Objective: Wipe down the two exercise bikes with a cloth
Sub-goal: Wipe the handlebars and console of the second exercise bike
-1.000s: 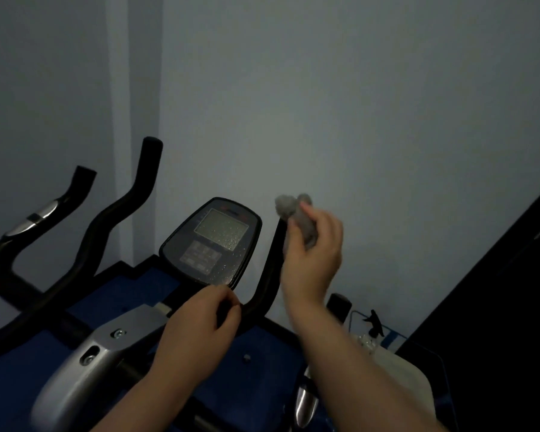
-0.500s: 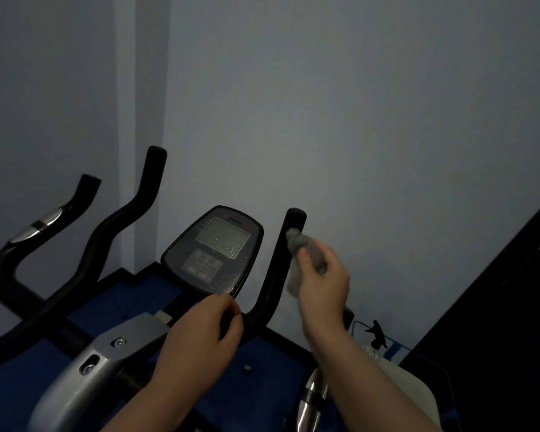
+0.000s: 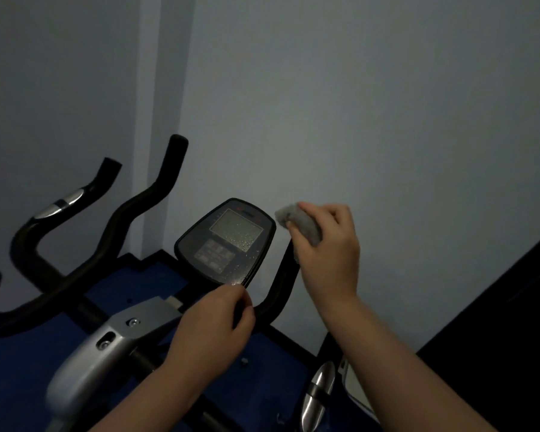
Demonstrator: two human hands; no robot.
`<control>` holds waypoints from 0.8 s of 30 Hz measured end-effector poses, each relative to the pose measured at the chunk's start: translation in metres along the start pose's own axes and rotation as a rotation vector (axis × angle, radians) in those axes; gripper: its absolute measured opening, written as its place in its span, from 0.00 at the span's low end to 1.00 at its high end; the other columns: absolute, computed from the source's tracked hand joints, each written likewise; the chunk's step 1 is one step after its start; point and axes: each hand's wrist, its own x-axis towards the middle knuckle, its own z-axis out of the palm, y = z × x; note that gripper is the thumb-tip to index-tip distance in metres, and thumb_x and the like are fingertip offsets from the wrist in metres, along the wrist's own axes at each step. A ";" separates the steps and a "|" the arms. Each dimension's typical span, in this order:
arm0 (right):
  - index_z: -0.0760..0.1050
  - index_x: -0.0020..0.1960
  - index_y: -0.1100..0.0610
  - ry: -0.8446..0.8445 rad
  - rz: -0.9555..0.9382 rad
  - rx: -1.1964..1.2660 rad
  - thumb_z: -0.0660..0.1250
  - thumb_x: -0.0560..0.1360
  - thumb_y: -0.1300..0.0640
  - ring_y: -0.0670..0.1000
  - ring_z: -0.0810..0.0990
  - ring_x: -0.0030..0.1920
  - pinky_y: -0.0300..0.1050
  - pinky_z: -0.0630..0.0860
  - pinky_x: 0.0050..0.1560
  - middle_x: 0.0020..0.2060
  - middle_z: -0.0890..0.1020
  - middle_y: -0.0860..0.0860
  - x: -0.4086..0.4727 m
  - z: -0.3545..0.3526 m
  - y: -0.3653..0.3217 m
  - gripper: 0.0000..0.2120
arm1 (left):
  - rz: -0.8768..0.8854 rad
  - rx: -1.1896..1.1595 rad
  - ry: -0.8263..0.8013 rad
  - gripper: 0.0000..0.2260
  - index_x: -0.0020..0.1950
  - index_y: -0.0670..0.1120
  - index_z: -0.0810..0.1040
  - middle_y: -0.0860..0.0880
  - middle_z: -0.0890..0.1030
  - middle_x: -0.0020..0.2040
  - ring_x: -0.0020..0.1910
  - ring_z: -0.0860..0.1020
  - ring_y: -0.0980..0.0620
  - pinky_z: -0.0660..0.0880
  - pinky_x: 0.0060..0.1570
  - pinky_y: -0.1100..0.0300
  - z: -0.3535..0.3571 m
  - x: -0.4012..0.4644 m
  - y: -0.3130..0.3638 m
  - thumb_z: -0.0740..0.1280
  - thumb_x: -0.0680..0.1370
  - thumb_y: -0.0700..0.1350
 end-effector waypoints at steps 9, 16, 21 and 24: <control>0.80 0.48 0.52 -0.270 -0.090 -0.314 0.70 0.72 0.52 0.50 0.72 0.33 0.36 0.64 0.32 0.43 0.67 0.47 -0.011 0.008 0.001 0.07 | 0.040 0.006 0.038 0.05 0.44 0.52 0.74 0.57 0.75 0.40 0.39 0.73 0.59 0.70 0.37 0.64 0.002 0.001 -0.003 0.61 0.77 0.51; 0.78 0.47 0.59 -0.378 -0.156 -0.545 0.68 0.75 0.54 0.52 0.72 0.34 0.40 0.64 0.33 0.47 0.72 0.55 -0.017 0.014 -0.005 0.08 | 0.041 -0.005 0.050 0.06 0.44 0.51 0.75 0.56 0.75 0.41 0.39 0.73 0.59 0.68 0.37 0.63 0.001 0.000 -0.003 0.61 0.77 0.50; 0.79 0.47 0.56 -0.395 -0.143 -0.540 0.68 0.74 0.50 0.56 0.73 0.33 0.45 0.70 0.31 0.44 0.68 0.52 0.016 0.009 -0.007 0.09 | 0.045 -0.003 0.057 0.06 0.45 0.50 0.75 0.55 0.76 0.42 0.40 0.73 0.57 0.71 0.38 0.61 0.002 0.000 -0.003 0.60 0.77 0.50; 0.79 0.48 0.59 -0.480 -0.142 -0.603 0.66 0.76 0.52 0.56 0.76 0.38 0.45 0.70 0.34 0.47 0.70 0.54 -0.007 0.013 -0.008 0.10 | 0.030 -0.024 0.041 0.06 0.45 0.50 0.75 0.55 0.76 0.42 0.40 0.74 0.57 0.73 0.39 0.58 0.001 0.001 -0.002 0.61 0.77 0.50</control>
